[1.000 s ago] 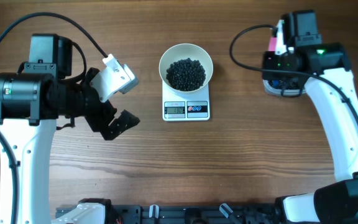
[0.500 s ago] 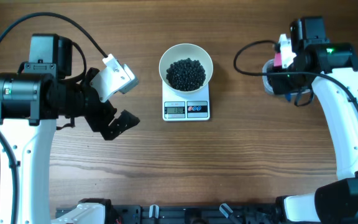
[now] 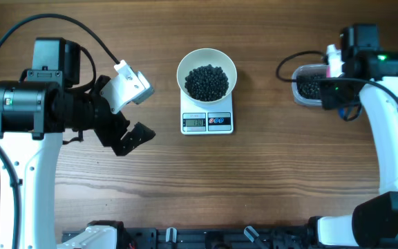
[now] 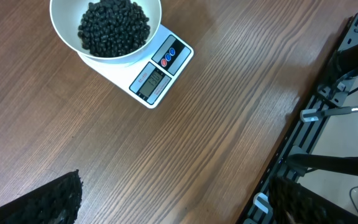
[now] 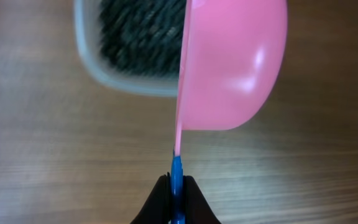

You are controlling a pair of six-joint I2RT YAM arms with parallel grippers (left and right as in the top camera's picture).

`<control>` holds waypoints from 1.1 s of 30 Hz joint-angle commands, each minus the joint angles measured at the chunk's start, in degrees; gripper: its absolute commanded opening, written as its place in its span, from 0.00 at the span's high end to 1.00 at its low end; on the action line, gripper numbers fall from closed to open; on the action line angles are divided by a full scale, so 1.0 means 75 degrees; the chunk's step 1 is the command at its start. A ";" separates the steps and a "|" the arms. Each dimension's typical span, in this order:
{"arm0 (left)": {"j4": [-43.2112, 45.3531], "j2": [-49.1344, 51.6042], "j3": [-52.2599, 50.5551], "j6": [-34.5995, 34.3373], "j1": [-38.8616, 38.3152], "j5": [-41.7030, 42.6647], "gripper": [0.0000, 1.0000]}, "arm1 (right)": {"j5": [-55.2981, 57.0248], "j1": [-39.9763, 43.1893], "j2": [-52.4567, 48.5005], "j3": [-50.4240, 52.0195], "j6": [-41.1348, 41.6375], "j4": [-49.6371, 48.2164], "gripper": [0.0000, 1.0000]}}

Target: Scoop item into bowl and weigh 150g on scale

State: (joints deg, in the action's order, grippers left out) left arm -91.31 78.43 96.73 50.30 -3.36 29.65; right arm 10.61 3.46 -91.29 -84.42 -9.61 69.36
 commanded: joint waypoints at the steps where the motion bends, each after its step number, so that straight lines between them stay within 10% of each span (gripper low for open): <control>1: -0.0006 -0.0070 0.0085 0.0093 0.0050 -0.0020 0.00 | 0.0181 0.0227 -0.0189 0.0061 -0.0321 -0.0283 0.96; 33: -0.0006 -0.0070 0.0085 0.0093 0.0050 -0.0020 0.00 | -0.1734 0.0230 -0.2433 0.0058 -0.2562 -0.0408 0.96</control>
State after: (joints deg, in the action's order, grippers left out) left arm -91.31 78.43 96.73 50.30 -3.36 29.65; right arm 2.15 5.34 -107.83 -84.36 -26.11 65.19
